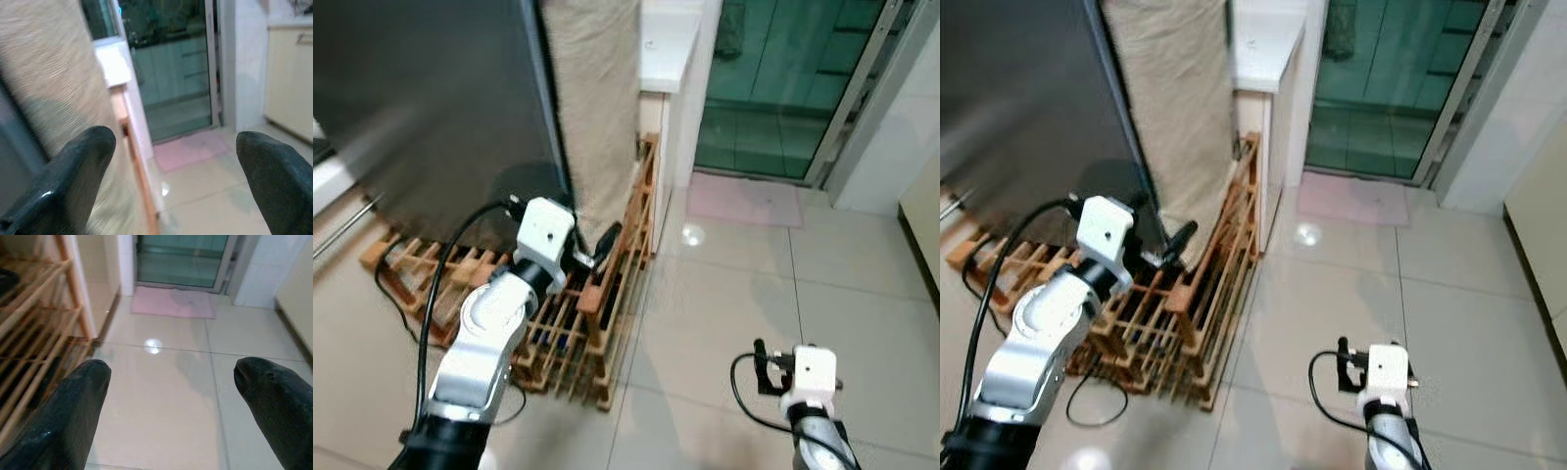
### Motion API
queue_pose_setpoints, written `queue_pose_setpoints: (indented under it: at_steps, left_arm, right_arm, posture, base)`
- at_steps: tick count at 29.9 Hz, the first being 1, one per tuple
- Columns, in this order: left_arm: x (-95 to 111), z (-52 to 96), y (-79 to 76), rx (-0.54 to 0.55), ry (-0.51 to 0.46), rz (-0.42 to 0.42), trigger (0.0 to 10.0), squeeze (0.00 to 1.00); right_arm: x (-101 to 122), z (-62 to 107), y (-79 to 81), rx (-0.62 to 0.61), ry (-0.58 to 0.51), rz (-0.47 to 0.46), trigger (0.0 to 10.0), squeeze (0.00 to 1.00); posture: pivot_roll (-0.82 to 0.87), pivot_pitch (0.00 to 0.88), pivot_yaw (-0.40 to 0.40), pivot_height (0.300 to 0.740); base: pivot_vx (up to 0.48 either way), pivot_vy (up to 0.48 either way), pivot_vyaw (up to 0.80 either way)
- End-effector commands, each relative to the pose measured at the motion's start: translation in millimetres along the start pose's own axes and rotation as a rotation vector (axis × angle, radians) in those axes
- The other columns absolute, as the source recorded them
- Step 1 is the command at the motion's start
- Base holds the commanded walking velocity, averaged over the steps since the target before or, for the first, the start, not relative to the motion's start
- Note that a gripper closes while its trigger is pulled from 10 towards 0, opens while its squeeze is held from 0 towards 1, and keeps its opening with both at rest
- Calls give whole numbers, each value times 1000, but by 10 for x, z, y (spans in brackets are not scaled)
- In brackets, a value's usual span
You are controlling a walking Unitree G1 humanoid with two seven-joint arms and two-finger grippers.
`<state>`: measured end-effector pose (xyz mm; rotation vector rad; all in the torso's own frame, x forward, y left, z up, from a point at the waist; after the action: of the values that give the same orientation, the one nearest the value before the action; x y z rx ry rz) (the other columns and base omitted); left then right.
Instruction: Restocking fridge
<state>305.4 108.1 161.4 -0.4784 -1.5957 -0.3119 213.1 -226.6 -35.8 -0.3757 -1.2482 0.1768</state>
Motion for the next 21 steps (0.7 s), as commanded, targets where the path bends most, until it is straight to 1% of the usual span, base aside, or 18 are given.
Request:
queue_pose_setpoints:
  at_steps: [1,2,4,5,7,8,12,14,17,18,19,20,21]
  left_arm:
    - [18,31,114,48,8,-14,10000,0]
    - [28,0,148,75,17,-16,10000,0]
    - [30,-9,157,83,21,-14,10000,0]
    - [45,-38,190,111,25,-8,10000,0]
    - [47,-66,214,132,30,-6,10000,0]
    - [53,-112,267,173,39,-11,10000,0]
    - [66,-216,391,253,60,-17,10000,0]
    - [71,-238,396,255,60,-13,10000,0]
    - [124,-382,348,237,52,4,10000,0]
    - [124,-382,348,237,52,4,10000,0]
    - [139,-425,323,227,50,10,10000,0]
    - [169,-512,261,208,43,35,10000,0]
    - [183,-550,232,200,40,49,10000,0]
  right_arm:
    - [84,-35,25,-5,-43,-16,10000,0]
    - [111,-40,24,-9,-67,-14,10000,0]
    - [112,-43,25,-10,-70,-13,10000,0]
    - [115,-48,29,-10,-77,-12,10000,0]
    - [116,-50,30,-10,-80,-12,10000,0]
    - [120,-52,31,-11,-84,-14,10000,0]
    - [136,-41,28,-9,-105,-19,10000,0]
    - [159,-38,36,-2,-125,-10,10000,0]
    - [291,-42,56,24,-221,22,10000,0]
    - [291,-42,56,24,-221,22,10000,0]
    - [312,-47,53,27,-236,27,10000,0]
    - [335,-50,52,36,-254,40,10000,0]
    - [346,-47,56,43,-266,50,10000,0]
  posture:
    - [23,21,34,728]
    - [24,19,34,728]
    - [25,17,34,728]
    - [24,16,34,728]
    - [24,11,33,728]
    - [24,9,34,728]
    - [21,3,31,728]
    - [15,3,27,728]
    - [7,0,21,728]
    - [7,0,21,728]
    - [5,0,20,728]
    - [0,0,19,728]
    - [-2,0,19,728]
  base:
    - [0,0,0]
    - [0,0,0]
    - [0,0,0]
    - [0,0,0]
    - [0,0,0]
    - [0,0,0]
    - [0,0,0]
    - [0,0,0]
    - [0,0,0]
    - [0,0,0]
    - [0,0,0]
    - [0,0,0]
    - [0,0,0]
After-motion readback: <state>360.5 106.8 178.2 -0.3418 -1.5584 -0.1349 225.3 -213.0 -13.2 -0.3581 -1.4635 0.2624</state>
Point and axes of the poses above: a point about 5 cm out from each wrist's last joint towards the gripper, its own z axis pointing back from the gripper into the wrist, its own x axis along the axis of the wrist's last joint, y = z × x, the point moved 2 cm from there along -z, pointing out of the wrist towards the gripper, and after that the axes turned 15 degrees about z, right-handed, at the moved point
